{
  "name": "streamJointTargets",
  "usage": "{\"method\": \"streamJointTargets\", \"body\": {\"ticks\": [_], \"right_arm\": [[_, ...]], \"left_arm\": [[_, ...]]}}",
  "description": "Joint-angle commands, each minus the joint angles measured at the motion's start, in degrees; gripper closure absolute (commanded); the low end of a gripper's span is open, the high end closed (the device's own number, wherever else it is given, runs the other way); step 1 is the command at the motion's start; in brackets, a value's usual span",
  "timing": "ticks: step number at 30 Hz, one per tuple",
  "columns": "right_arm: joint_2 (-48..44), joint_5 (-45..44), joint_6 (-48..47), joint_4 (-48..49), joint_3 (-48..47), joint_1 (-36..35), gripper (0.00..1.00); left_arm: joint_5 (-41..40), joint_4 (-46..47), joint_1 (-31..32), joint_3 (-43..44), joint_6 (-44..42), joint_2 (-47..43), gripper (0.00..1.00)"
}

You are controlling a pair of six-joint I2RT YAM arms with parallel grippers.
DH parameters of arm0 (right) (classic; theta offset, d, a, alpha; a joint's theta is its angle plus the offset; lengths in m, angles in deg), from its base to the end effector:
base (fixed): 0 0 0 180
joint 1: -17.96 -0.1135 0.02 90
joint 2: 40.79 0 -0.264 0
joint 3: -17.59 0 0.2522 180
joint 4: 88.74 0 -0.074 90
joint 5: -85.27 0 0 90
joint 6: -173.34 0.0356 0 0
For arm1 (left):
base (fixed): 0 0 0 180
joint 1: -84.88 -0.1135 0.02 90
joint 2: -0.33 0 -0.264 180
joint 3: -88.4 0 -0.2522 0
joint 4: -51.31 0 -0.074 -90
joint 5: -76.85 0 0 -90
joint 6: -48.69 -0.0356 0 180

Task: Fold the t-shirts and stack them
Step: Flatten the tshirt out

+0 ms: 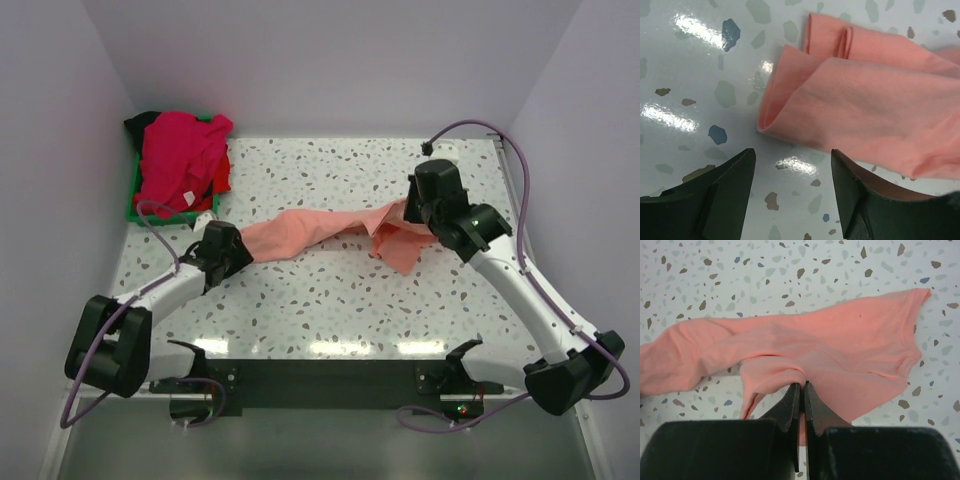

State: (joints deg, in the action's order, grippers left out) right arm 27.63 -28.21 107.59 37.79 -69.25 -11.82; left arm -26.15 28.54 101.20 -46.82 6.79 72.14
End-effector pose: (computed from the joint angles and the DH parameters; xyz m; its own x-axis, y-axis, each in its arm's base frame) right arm 0.2236 0.1116 0.3774 -0.5253 0.1334 -0.8404 0.0475 0.9907 0.1276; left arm 0.2253 -0.0576 0.1667 -0.5896 -0.5830 -0.5589 -0.4558 0.8115 -0.3657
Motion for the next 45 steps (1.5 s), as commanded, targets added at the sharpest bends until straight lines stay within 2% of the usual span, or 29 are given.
{"method": "streamJointTargets", "body": {"ticks": [1,5,8,9,11,12,15,16,18,26,29,31,36,37,38,41,45], "right_arm": [[0.2,1.5,-1.5,0.7,-3.3,0.3,1.00],[0.6,2.0,-1.7,0.9,-3.3,0.7,1.00],[0.1,2.1,-1.9,0.9,-3.3,1.2,1.00],[0.0,2.3,-1.9,0.9,-3.1,1.5,1.00],[-0.4,2.7,-2.0,0.9,-3.1,2.1,1.00],[-0.6,2.7,-2.1,0.8,-3.3,2.3,1.00],[-1.4,2.9,-2.5,0.1,-3.4,3.1,1.00],[-2.0,2.8,-2.5,-0.1,-3.2,3.7,1.00],[-3.4,2.7,-2.6,-0.6,-3.2,4.2,1.00],[-9.4,-1.0,-3.2,-5.4,-4.0,5.9,1.00],[-12.3,-2.7,-3.0,-6.6,-4.3,6.0,1.00],[-12.7,-3.2,-3.0,-7.1,-4.6,6.0,1.00],[-9.5,-6.0,-3.3,-5.9,-5.9,6.4,1.00],[-8.8,-6.1,-3.5,-4.5,-5.9,6.7,1.00],[-6.7,-6.0,-3.4,-4.4,-6.4,7.1,1.00],[-4.1,-3.2,-3.1,-3.3,-7.0,8.2,1.00],[-1.9,-2.4,-2.9,-1.8,-4.3,8.9,1.00]], "left_arm": [[-5.5,2.2,0.4,1.6,2.2,3.1,0.33],[-5.8,4.2,0.4,4.1,2.3,9.5,0.34],[-7.0,5.5,0.4,5.7,2.4,11.1,0.44],[-7.0,6.2,0.4,6.1,1.7,11.1,0.53],[-7.3,6.6,0.4,8.3,1.0,11.4,0.64],[-7.3,6.0,0.4,9.2,0.1,11.4,0.80],[-7.0,3.0,0.4,13.1,-1.5,9.9,1.00],[-7.0,1.6,0.4,14.0,-1.9,8.8,1.00],[-6.5,0.2,0.4,14.3,-2.7,4.1,1.00],[-5.5,-14.6,0.3,17.8,-4.7,-14.2,1.00],[-5.3,-17.7,0.1,18.9,-4.7,-17.9,1.00],[-5.0,-18.4,-0.1,20.5,-5.0,-17.9,1.00],[-2.4,-17.8,-1.4,25.6,-5.2,-9.0,0.99],[-1.9,-17.2,-1.5,26.2,-5.2,-7.4,0.94],[-0.2,-16.5,-2.2,26.7,-5.1,-4.1,0.78],[3.7,-14.0,-3.2,29.0,-5.2,1.9,0.42],[5.8,-12.9,-3.5,28.9,-4.8,4.9,0.35]]}}
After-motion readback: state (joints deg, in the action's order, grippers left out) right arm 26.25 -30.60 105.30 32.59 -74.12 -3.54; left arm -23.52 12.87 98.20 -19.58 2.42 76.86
